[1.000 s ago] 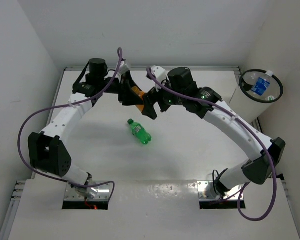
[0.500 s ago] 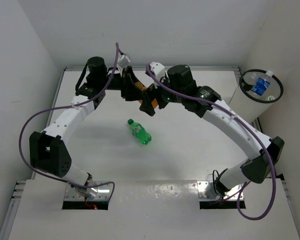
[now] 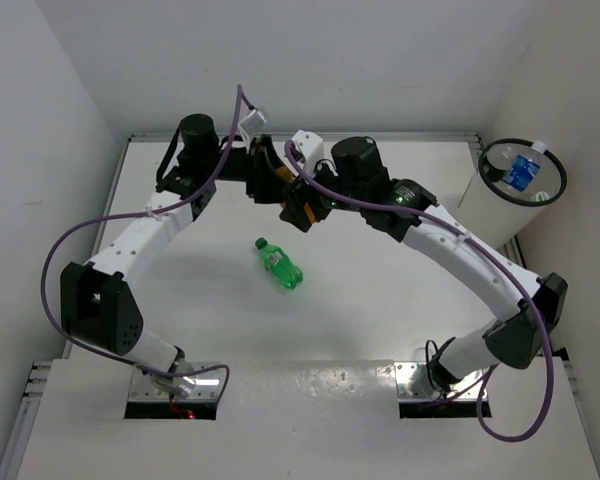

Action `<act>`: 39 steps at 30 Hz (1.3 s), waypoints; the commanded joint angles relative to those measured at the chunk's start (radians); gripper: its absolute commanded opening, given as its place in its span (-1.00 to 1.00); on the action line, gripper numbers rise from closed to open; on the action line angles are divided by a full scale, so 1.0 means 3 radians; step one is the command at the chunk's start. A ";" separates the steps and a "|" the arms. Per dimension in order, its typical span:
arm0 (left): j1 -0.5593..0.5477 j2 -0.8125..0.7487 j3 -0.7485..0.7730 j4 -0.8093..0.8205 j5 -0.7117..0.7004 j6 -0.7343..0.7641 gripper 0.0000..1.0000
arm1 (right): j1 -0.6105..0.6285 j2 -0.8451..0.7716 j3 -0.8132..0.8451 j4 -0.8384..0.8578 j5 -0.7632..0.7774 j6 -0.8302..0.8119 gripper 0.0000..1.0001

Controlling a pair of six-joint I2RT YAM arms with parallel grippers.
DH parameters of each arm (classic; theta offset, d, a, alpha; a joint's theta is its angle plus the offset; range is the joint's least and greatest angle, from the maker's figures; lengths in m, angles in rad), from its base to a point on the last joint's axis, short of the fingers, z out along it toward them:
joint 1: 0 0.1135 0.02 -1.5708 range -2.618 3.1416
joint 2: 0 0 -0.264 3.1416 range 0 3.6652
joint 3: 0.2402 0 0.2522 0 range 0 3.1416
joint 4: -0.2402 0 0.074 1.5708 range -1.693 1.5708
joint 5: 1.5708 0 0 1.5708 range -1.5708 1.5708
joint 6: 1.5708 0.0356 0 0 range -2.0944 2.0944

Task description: Put the plastic bottles in the bin

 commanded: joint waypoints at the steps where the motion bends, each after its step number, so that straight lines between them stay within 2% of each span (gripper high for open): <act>1: -0.0017 -0.0073 0.0094 0.0314 0.0008 -0.0160 -1.00 | -0.0070 -0.0176 -0.0142 0.0175 0.0106 0.0030 0.19; 2: -0.0017 -0.0073 0.0094 0.0350 0.0008 -0.0242 -1.00 | -0.0106 -0.0202 -0.0173 0.0195 0.0045 0.0025 0.08; 3: -0.0017 -0.0037 0.0094 0.0380 0.0008 -0.0243 -0.95 | -0.0111 -0.0212 -0.0199 0.0211 0.0034 0.0025 -0.14; 4: -0.0017 -0.0037 0.0094 0.0381 0.0008 -0.0243 -0.75 | -0.0132 -0.0243 -0.0204 0.0191 0.0024 0.0020 -0.28; 5: -0.0017 -0.0037 0.0094 0.0381 0.0008 -0.0243 -0.47 | -0.0172 -0.0248 -0.0204 0.0165 -0.0042 0.0030 -0.40; 6: -0.0017 -0.0037 0.0140 0.0244 -0.0098 -0.0207 0.25 | -0.0183 -0.0268 -0.0204 0.0160 -0.0052 0.0020 -0.58; 7: 0.0039 -0.0037 0.0176 0.0136 -0.0155 -0.0131 0.48 | -0.0213 -0.0294 -0.0199 0.0145 -0.0053 0.0025 -0.65; 8: 0.0090 -0.0037 0.0222 0.0024 -0.0211 -0.0019 0.93 | -0.0254 -0.0319 -0.0199 0.0134 -0.0053 0.0009 -0.70; 9: 0.0157 -0.0037 0.0278 -0.0261 -0.0293 0.0291 1.00 | -0.0305 -0.0350 -0.0204 0.0033 -0.0053 -0.0011 -0.74; 11: 0.0356 -0.0007 0.0553 -0.0747 -0.0493 0.0853 1.00 | -0.0459 -0.0482 -0.0230 -0.0080 0.0008 -0.0037 -0.83; 12: 0.0433 0.0080 0.0757 -0.1311 -0.0554 0.1565 1.00 | -0.0677 -0.0508 -0.0265 -0.0161 0.0029 -0.0067 -0.91; 14: 0.0433 0.0177 0.0932 -0.1973 -0.0677 0.2381 1.00 | -0.0862 -0.0662 -0.0317 -0.0259 0.0075 -0.0093 -0.97; 15: 0.0433 0.0228 0.0988 -0.2306 -0.0738 0.2821 1.00 | -0.1172 -0.0682 -0.0312 -0.0315 0.0095 -0.0144 -1.00; 16: 0.0373 0.0315 0.1024 -0.2937 -0.0830 0.3681 1.00 | -0.1271 -0.0718 -0.0317 -0.0356 0.0126 -0.0149 -1.00; 17: 0.0210 0.0316 0.1025 -0.3242 -0.1068 0.4145 1.00 | -0.1368 -0.0754 -0.0307 -0.0387 0.0248 -0.0154 -1.00; 18: 0.0107 0.0351 0.0868 -0.3594 -0.1223 0.4838 1.00 | -0.1724 -0.0754 -0.0226 -0.0463 0.0310 -0.0271 -1.00; 19: 0.0000 0.0352 0.0866 -0.3597 -0.1396 0.4845 1.00 | -0.1839 -0.0749 -0.0189 -0.0494 0.0310 -0.0282 -1.00; 20: -0.0209 0.0281 0.0573 -0.3633 -0.1722 0.5199 1.00 | -0.2093 -0.0724 -0.0093 -0.0530 0.0336 -0.0292 -1.00; 21: -0.0292 0.0250 0.0418 -0.3633 -0.1847 0.5340 0.95 | -0.2207 -0.0668 -0.0011 -0.0581 0.0341 -0.0328 -1.00; 22: -0.0369 0.0219 0.0178 -0.3497 -0.1954 0.5447 0.86 | -0.2577 -0.0647 0.0086 -0.0632 0.0341 -0.0338 -1.00; 23: -0.0430 0.0219 0.0176 -0.3495 -0.2036 0.5514 0.83 | -0.2687 -0.0606 0.0128 -0.0658 0.0336 -0.0369 -1.00; 25: -0.0553 0.0219 0.0013 -0.3465 -0.2175 0.5632 0.83 | -0.2857 -0.0448 0.0377 -0.0785 0.0387 -0.0440 -1.00; 26: -0.0599 0.0264 -0.0018 -0.3429 -0.2241 0.5719 0.83 | -0.3070 -0.0397 0.0444 -0.0933 0.0392 -0.0441 -1.00; 34: -0.0978 0.0551 -0.0223 -0.2984 -0.2814 0.6062 0.91 | -0.3619 0.0160 0.1242 -0.1363 0.0387 -0.0359 -1.00; 39: -0.1055 0.0888 -0.0417 -0.2601 -0.3065 0.6174 0.93 | -0.3706 0.0284 0.1304 -0.1517 0.0494 -0.0395 -1.00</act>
